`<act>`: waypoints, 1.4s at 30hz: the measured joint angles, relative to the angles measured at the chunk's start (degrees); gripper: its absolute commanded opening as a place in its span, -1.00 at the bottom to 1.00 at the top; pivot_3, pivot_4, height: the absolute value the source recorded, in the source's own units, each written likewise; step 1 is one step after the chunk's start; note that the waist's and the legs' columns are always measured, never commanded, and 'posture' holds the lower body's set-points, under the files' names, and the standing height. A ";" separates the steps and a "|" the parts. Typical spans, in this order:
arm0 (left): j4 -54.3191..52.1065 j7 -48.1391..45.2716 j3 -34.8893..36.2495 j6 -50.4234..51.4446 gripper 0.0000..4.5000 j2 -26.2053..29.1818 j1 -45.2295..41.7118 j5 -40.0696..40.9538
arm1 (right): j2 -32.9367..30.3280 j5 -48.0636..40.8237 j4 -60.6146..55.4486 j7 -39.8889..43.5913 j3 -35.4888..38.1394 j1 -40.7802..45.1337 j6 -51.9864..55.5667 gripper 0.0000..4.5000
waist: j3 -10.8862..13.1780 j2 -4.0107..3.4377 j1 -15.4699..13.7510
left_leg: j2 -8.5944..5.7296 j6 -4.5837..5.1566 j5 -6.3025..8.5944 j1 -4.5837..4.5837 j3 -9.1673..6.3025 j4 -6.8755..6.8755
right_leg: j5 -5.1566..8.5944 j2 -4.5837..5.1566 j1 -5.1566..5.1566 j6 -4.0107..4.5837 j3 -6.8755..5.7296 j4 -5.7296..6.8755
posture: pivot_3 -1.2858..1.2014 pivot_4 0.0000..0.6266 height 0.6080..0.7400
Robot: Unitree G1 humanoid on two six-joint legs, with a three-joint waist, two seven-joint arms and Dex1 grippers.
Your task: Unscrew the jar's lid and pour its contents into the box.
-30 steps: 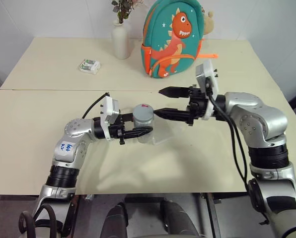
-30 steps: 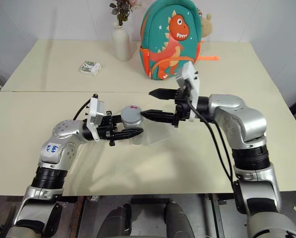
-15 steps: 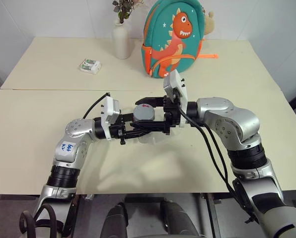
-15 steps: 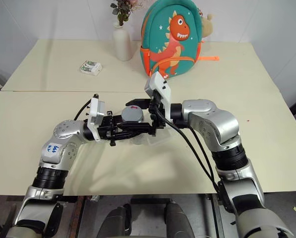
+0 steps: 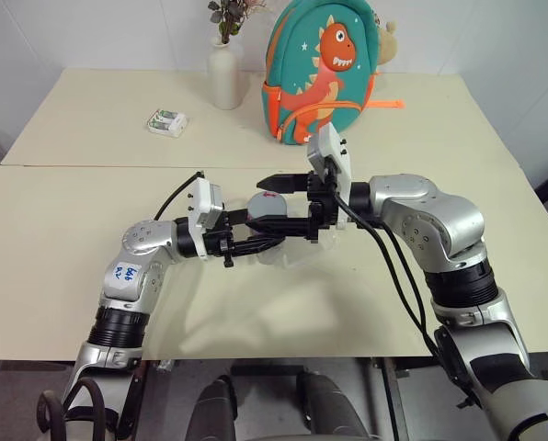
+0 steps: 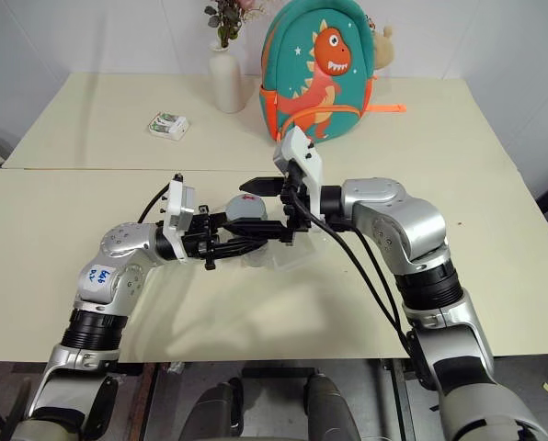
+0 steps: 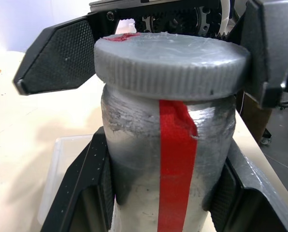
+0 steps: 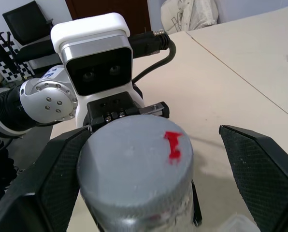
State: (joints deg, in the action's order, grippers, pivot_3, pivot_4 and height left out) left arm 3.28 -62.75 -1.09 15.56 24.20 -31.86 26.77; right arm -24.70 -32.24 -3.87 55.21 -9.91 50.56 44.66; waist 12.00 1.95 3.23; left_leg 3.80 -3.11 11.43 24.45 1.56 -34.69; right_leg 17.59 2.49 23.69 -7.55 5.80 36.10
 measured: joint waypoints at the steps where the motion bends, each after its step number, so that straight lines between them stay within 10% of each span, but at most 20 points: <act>1: 0.06 0.07 0.00 0.03 -0.11 0.00 0.00 -0.02 | -0.48 -0.03 0.01 0.31 0.08 -0.14 -0.28 0.99 | 0.00 0.00 -0.02 | 0.00 0.00 0.00 0.00 0.00 0.00 | 0.00 0.00 0.00 0.00 0.00 0.00 | 0.03 -0.52 1.00; 42: 0.94 -1.14 0.00 0.02 -0.11 0.26 -0.03 0.03 | -3.45 -2.47 -0.30 5.07 4.73 -1.82 0.19 0.99 | 0.00 0.00 -0.01 | 0.00 0.00 0.00 -0.01 0.01 -0.08 | -0.02 -0.01 -0.01 -0.03 0.02 0.04 | 0.03 -0.52 1.00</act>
State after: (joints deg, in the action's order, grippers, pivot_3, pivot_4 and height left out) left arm 4.22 -63.89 -1.09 15.58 24.46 -31.88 26.80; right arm -28.15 -34.71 -4.17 60.28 -5.18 48.75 44.85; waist 12.00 1.95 3.23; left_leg 3.80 -3.11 11.43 24.44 1.57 -34.76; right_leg 17.57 2.49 23.68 -7.57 5.83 36.14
